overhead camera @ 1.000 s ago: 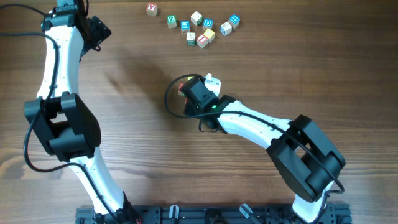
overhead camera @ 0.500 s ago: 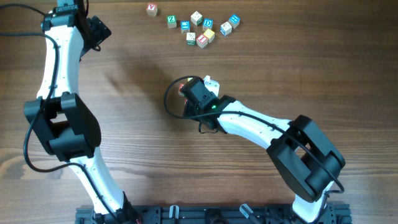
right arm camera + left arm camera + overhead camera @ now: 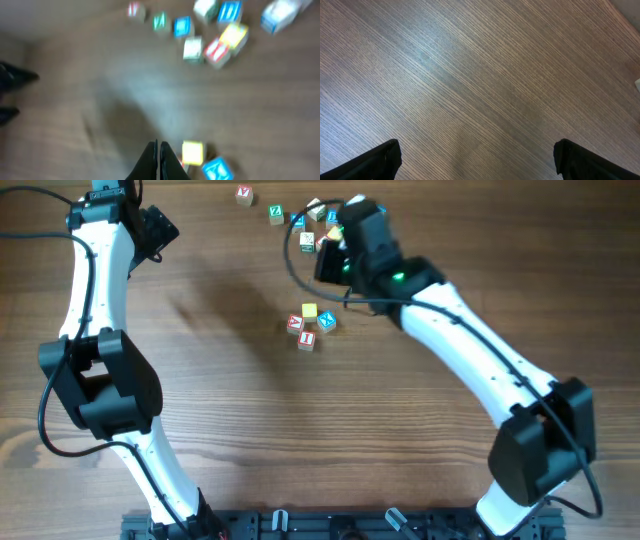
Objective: Form a circle
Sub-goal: 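Open the right gripper and move it back to the cluster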
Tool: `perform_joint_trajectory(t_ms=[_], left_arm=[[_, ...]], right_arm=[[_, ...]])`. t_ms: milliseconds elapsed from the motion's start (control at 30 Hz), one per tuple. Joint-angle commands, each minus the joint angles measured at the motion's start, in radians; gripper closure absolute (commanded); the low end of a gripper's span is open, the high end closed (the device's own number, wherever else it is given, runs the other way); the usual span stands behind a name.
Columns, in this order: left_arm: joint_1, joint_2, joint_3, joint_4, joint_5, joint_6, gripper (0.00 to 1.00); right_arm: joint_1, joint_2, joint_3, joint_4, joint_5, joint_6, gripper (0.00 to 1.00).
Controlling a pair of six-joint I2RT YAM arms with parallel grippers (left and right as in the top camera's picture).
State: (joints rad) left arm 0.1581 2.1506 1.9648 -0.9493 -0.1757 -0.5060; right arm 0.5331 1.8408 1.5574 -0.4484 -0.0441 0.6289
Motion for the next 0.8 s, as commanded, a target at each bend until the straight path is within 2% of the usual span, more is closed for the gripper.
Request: perform_joint_trajectory(t_ms=[0, 67, 167, 233, 533, 767], left_arm=[[0.002, -0.003, 0.010, 0.002, -0.013, 0.005, 0.00], [0.002, -0.003, 0.010, 0.002, -0.013, 0.005, 0.00], [0.002, -0.003, 0.010, 0.002, -0.013, 0.005, 0.00], [0.002, -0.003, 0.010, 0.002, -0.013, 0.005, 0.00], [0.002, -0.003, 0.010, 0.002, -0.013, 0.005, 0.00], [0.002, -0.003, 0.010, 0.002, -0.013, 0.005, 0.00]], right_arm=[[-0.015, 0.014, -0.002, -0.008, 0.050, -0.053, 0.96], [-0.025, 0.030, -0.003, 0.022, 0.163, -0.074, 0.96], [-0.033, 0.064, -0.011, 0.129, 0.169, -0.239, 0.96], [-0.039, 0.103, -0.011, 0.184, 0.170, -0.295, 0.96], [-0.074, 0.392, -0.011, 0.410, 0.166, -0.288, 0.96], [-0.124, 0.455, -0.011, 0.425, 0.098, -0.259, 0.96]])
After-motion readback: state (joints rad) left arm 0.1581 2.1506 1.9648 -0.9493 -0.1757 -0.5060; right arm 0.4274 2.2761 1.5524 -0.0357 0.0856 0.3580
